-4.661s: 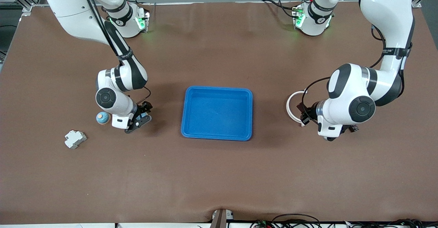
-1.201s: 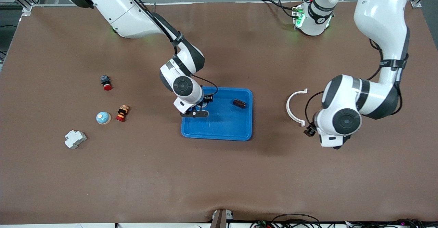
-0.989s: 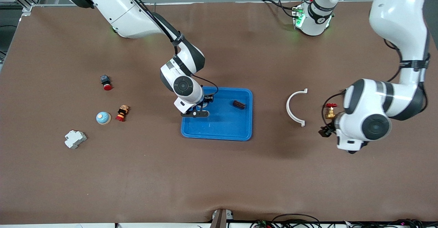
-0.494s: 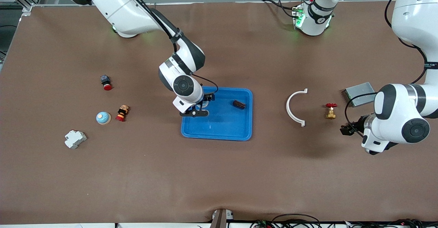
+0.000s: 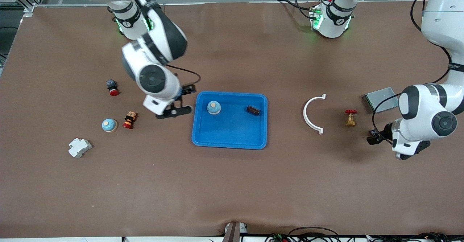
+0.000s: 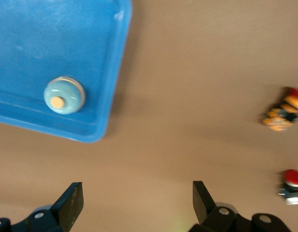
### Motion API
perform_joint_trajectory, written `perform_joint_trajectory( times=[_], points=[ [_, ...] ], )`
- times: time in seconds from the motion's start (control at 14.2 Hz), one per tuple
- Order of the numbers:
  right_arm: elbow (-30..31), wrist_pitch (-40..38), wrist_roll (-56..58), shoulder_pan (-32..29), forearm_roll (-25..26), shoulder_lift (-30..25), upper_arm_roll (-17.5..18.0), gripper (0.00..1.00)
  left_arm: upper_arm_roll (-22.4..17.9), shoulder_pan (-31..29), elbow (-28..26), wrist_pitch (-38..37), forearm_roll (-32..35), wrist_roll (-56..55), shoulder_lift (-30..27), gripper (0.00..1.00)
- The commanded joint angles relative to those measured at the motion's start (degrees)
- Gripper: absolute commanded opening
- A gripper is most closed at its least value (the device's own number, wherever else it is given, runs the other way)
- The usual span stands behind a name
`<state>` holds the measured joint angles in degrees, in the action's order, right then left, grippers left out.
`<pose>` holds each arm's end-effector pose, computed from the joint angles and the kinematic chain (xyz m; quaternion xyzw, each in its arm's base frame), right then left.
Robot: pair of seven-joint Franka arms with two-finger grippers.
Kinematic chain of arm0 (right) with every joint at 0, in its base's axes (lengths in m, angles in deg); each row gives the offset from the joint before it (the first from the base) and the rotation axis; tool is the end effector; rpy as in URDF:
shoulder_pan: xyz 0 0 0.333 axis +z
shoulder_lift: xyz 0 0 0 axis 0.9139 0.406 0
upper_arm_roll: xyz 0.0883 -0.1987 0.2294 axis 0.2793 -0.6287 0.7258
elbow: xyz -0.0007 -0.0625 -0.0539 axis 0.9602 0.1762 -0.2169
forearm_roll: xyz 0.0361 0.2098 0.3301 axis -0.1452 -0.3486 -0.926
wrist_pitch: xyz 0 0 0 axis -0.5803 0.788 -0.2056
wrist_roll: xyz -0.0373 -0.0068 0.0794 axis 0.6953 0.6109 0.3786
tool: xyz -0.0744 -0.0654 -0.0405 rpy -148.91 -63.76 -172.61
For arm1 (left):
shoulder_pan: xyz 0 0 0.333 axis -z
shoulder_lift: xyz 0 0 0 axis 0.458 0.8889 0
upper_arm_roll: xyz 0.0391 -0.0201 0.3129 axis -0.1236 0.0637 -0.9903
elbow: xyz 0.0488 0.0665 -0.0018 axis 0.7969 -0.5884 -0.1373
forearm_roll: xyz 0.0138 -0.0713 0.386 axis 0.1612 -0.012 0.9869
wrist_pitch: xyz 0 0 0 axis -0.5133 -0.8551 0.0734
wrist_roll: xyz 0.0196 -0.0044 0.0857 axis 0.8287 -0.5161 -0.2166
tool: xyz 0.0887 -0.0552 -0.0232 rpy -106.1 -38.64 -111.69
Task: Place electrolytic capacitor and blue bell in tray
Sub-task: 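Grasp the second capacitor with the left gripper while the right gripper withdraws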
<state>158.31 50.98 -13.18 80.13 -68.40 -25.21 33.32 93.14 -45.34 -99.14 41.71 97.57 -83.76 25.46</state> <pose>0.5401 0.2864 0.3903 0.9815 0.1226 -0.1469 0.0116 0.6354 0.0807 0.2188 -0.9672 -0.2442 0.0614 0.0345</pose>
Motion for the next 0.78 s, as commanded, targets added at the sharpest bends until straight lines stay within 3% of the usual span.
perform_joint_trajectory(
  times=[0.0,0.14,0.35,0.71],
  points=[
    [9.14,0.77,9.75,-5.10,0.53,-11.19,0.70,1.00,0.78,-1.95,-3.88,3.74,1.50,0.37,-1.81,1.00],
    [13.71,1.47,17.22,-9.59,0.53,-16.38,0.70,1.00,0.86,-2.49,-5.46,6.73,1.50,1.34,-1.46,1.00],
    [19.87,5.94,31.35,-17.31,0.53,-20.53,0.70,1.00,0.78,-2.49,-5.74,8.06,1.42,3.80,-1.11,0.91],
    [25.60,19.04,50.55,-27.97,0.61,-18.71,0.61,1.00,0.78,-3.28,-5.83,9.21,1.42,4.51,0.04,0.48]
  ],
)
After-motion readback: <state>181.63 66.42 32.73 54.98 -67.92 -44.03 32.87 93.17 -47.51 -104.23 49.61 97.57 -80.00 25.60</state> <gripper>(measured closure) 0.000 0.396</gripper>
